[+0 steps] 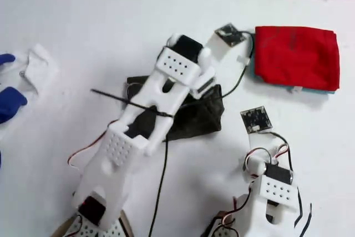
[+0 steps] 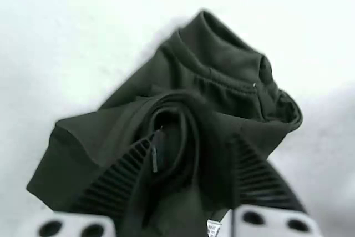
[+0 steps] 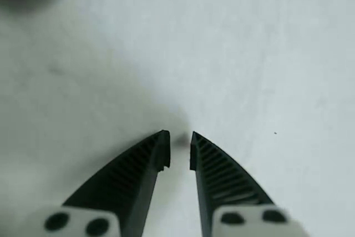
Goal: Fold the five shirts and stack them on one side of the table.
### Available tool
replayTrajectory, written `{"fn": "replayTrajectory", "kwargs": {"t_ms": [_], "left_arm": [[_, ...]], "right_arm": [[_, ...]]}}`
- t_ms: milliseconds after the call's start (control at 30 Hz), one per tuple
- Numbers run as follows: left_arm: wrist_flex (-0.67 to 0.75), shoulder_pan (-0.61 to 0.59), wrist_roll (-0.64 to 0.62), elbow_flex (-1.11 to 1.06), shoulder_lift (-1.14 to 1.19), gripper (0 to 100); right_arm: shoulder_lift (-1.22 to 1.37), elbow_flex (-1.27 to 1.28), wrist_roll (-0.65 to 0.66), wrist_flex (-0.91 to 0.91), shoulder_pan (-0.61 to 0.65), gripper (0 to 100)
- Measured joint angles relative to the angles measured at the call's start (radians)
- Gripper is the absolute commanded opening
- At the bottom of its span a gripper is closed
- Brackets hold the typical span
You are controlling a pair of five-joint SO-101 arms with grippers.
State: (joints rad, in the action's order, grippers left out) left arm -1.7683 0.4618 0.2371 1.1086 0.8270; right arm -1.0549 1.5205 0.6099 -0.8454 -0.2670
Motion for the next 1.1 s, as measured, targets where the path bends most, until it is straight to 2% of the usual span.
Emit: {"fn": "replayTrajectory", "kwargs": {"t_ms": [167,300,367,433,533,767,933,1100], "left_arm": [[0.000,-0.031,0.003,0.021,-0.071,22],[0.000,-0.091,0.003,-0.080,-0.184,1],[0.000,-0.121,0.003,-0.170,-0.209,5],[0.000,-0.149,0.012,-0.267,-0.210,2],[0.005,-0.183,0.035,-0.396,-0.210,2],[0.017,-0.195,0.041,-0.552,-0.210,2],[0.083,-0.123,0.006,-0.631,-0.215,2],[0.089,0.011,-0.035,-0.608,-0.215,2]], "right_arm": [[0.000,0.000,0.000,0.000,0.000,7.4],[0.000,0.000,0.000,0.000,0.000,7.4],[0.000,0.000,0.000,0.000,0.000,7.4],[0.000,0.000,0.000,0.000,0.000,7.4],[0.000,0.000,0.000,0.000,0.000,7.4],[0.000,0.000,0.000,0.000,0.000,7.4],[0.000,0.000,0.000,0.003,0.000,7.4],[0.000,0.000,0.000,0.003,0.000,7.4]]}}
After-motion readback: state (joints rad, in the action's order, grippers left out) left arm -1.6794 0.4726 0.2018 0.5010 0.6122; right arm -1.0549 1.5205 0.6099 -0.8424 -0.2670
